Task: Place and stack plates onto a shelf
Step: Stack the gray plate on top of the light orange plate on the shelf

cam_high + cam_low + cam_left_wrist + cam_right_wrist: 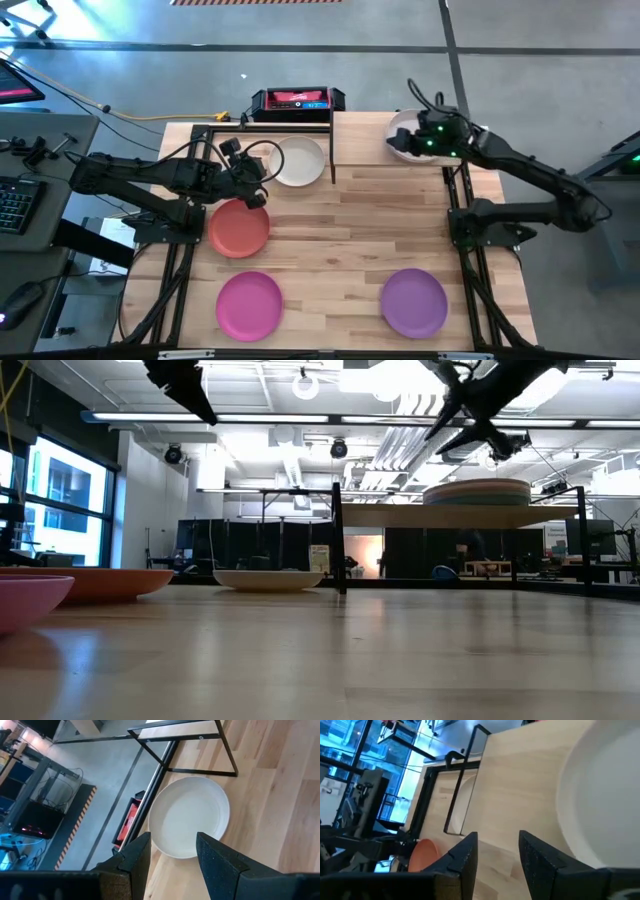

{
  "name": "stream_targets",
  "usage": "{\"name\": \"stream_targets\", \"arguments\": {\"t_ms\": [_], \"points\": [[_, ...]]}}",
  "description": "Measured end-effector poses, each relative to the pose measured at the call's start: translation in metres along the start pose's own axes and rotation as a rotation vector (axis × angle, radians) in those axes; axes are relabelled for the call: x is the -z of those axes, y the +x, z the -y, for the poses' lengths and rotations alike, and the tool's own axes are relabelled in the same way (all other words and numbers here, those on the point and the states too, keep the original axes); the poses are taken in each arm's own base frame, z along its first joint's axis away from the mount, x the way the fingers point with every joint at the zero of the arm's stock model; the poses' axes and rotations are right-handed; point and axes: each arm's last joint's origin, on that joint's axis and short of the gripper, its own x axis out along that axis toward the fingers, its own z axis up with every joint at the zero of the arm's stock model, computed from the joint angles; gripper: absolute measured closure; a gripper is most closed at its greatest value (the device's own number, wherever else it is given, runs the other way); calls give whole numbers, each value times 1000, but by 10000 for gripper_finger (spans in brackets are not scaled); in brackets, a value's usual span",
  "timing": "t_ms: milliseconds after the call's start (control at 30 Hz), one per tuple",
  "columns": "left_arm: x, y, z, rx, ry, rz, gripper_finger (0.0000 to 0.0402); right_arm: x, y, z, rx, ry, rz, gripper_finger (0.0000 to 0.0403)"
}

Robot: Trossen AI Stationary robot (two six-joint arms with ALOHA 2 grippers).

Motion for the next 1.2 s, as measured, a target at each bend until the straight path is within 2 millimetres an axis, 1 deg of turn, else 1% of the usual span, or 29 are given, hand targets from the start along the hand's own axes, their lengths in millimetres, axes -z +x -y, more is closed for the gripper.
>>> {"name": "stream_targets", "arguments": {"t_ms": [200,367,467,600,700,833,1000,1200], "points": [[0,0,0,2,0,0,255,0,19,0,46,-13,-2,279],[0,0,0,2,-1,0,255,6,26,-3,29,-18,-52,279],[0,0,0,2,0,0,255,7,26,-13,10,-36,-62,279],[0,0,0,2,0,0,255,2,25,-27,13,-74,-55,279],[0,0,0,2,0,0,255,-4,25,-34,83,-107,-71,279],[0,0,0,2,0,0,255,-11,31,-36,199,-119,-131,279],[0,0,0,2,0,0,255,-14,46,-38,268,-128,-191,279],[0,0,0,2,0,0,255,-12,66,-35,324,-128,-233,279]]}}
